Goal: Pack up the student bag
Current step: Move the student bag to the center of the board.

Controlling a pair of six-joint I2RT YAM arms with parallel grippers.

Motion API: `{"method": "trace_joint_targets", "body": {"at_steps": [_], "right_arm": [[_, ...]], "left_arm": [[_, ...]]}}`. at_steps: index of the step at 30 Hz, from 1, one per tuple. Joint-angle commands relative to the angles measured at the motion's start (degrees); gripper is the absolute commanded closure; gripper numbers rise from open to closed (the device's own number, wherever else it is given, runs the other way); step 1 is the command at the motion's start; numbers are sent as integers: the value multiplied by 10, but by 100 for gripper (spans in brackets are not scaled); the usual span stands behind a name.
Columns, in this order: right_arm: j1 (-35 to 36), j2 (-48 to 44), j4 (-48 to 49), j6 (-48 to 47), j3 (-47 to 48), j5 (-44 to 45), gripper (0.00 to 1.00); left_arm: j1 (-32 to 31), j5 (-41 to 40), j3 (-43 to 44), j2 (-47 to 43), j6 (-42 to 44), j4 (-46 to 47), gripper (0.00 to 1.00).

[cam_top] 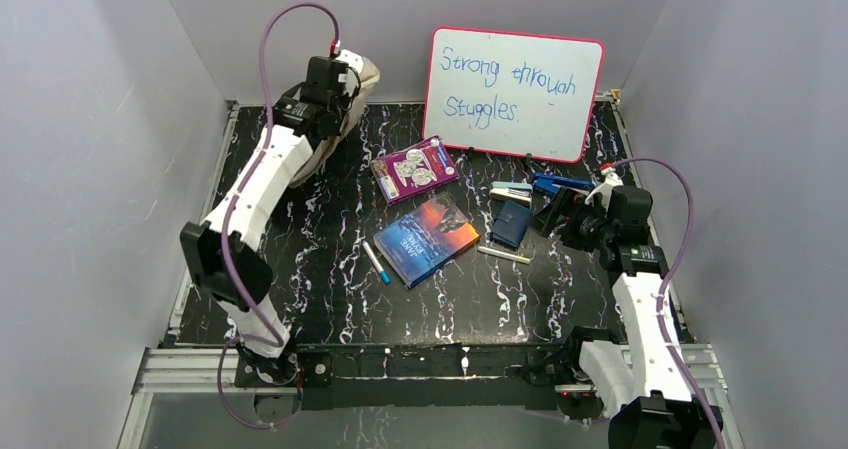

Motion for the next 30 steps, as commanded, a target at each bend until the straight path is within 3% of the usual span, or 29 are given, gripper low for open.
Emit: {"method": "trace_joint_targets", "body": {"at_steps": [1,9,18,22,24,27,30], "right_arm": [[-1,4,32,1,36,-3,1],[-1,13,40,8,28,-8,1],[-1,13,35,9,24,-2,1],[-1,10,34,16,23,-3,1],[-1,7,30,21,25,-1,1],[-1,5,28,39,29,-8,1],[0,4,37,79,24,-20,1]], "left_arm": [[-35,98,42,-68,-43,-58,100],[-91,239,47,-94,-158,-128,100],[-183,330,-47,-86,-242,-71,99],[-208,352,-97,-72,-268,-8,62],[-204,326,-138,-94,-288,42,49],[-159,336,-190,-137,-315,96,41],[-48,383,-251,-184,-360,145,40]]}}
